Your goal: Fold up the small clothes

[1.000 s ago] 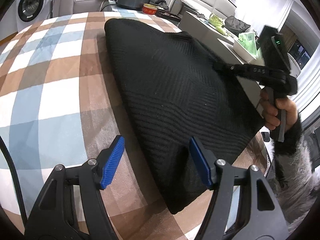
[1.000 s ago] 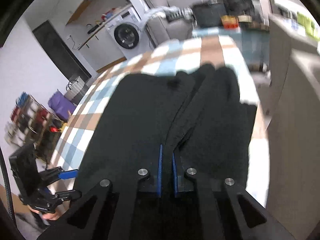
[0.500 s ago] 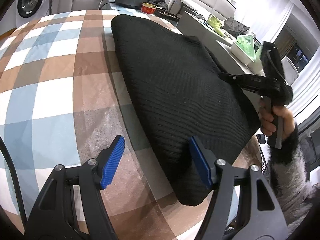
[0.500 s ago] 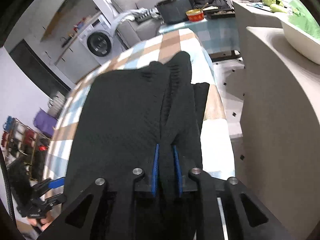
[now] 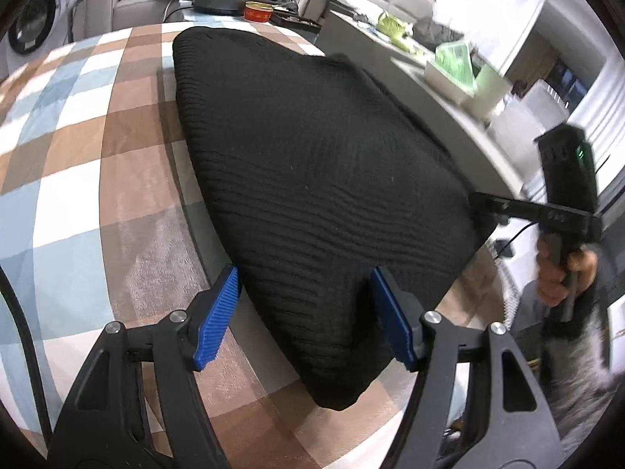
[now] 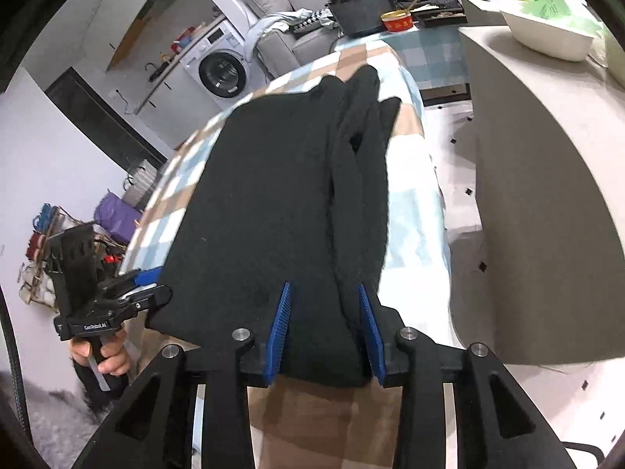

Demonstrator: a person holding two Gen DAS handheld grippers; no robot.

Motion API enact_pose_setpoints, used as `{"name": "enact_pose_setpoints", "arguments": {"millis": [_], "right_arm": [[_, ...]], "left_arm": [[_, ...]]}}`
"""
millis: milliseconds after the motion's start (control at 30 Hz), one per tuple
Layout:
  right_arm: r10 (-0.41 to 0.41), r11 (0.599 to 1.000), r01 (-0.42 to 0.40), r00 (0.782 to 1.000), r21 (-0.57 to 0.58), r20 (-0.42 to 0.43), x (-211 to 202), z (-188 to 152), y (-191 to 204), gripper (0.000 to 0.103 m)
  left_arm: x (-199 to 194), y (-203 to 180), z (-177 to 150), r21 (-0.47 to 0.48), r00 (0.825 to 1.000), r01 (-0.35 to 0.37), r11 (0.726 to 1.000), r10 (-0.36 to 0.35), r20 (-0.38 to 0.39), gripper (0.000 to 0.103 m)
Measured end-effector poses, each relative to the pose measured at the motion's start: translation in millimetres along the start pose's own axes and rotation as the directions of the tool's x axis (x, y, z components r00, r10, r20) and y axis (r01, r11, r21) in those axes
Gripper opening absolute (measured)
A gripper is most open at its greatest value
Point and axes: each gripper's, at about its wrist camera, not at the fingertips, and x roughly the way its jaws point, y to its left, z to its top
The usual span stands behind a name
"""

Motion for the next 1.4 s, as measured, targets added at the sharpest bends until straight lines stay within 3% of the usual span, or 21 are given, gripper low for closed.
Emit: {"name": "enact_pose_setpoints", "arguments": {"millis": [133,233,367,433,500,633,800,867,933,967,1000,1200,1400], "right_arm": [[-0.042,0.997,0.043,0.999,-0.063,0.019,-5,-8,15,0.019],[-0.124,0.987,0.121,0.992,-0.105,-0.024,-2,-14,19,0.019],[-0.166,0.978,0.159,0.985,-0.132,-0.040,-5,-16,23,0.024],[-0.148,0.981,0.144,0.989,-0.132,-0.019,-12,-15,24,0.032],[-0.096,0.991,0.097,0.995,-0.088,0.021,-18,-11,19,0.052],[-0.009,0.998,0.003,0.995,0.059,0.104,-14,9,-5,0.052],[0.022,0.989,-0.037,0.994,0.141,0.108,16,36,-22,0.052],[0.035,0.986,-0.049,0.995,0.157,0.090,29,44,-23,0.052],[0.041,0.984,-0.052,0.997,0.170,0.068,40,48,-24,0.044],[0.055,0.984,-0.064,0.997,0.169,0.059,44,49,-22,0.034],[0.065,0.983,-0.074,0.996,0.169,0.059,46,50,-22,0.030],[0.054,0.991,-0.059,0.998,0.117,0.040,55,52,2,0.027],[0.121,0.990,-0.121,0.993,0.069,-0.003,88,54,46,0.027]], "left_arm": [[3,-4,-9,0.019,0.999,-0.022,1.000,0.022,-0.023,0.065],[0,-4,-16,0.041,0.998,-0.058,0.997,0.059,-0.024,0.065],[-8,-4,-24,0.056,0.998,-0.057,0.997,0.059,-0.033,0.065],[-15,-3,-25,0.056,0.999,-0.036,0.998,0.037,-0.024,0.065],[-18,3,-21,0.025,1.000,-0.005,1.000,0.005,-0.005,0.065],[-15,22,-5,-0.097,0.999,0.009,0.995,-0.004,0.050,0.065],[3,32,9,-0.169,0.998,0.022,0.985,-0.011,0.063,0.065],[6,37,14,-0.203,0.996,0.045,0.978,-0.029,0.081,0.060],[11,40,18,-0.216,0.997,0.046,0.975,-0.030,0.078,0.032],[11,42,18,-0.220,0.996,0.052,0.974,-0.034,0.087,0.027],[10,43,18,-0.220,0.994,0.063,0.973,-0.041,0.100,0.017],[1,48,14,-0.210,0.992,0.031,0.977,-0.005,0.125,0.012],[-33,79,-4,-0.284,0.985,-0.019,0.959,0.066,0.157,0.012]]}}
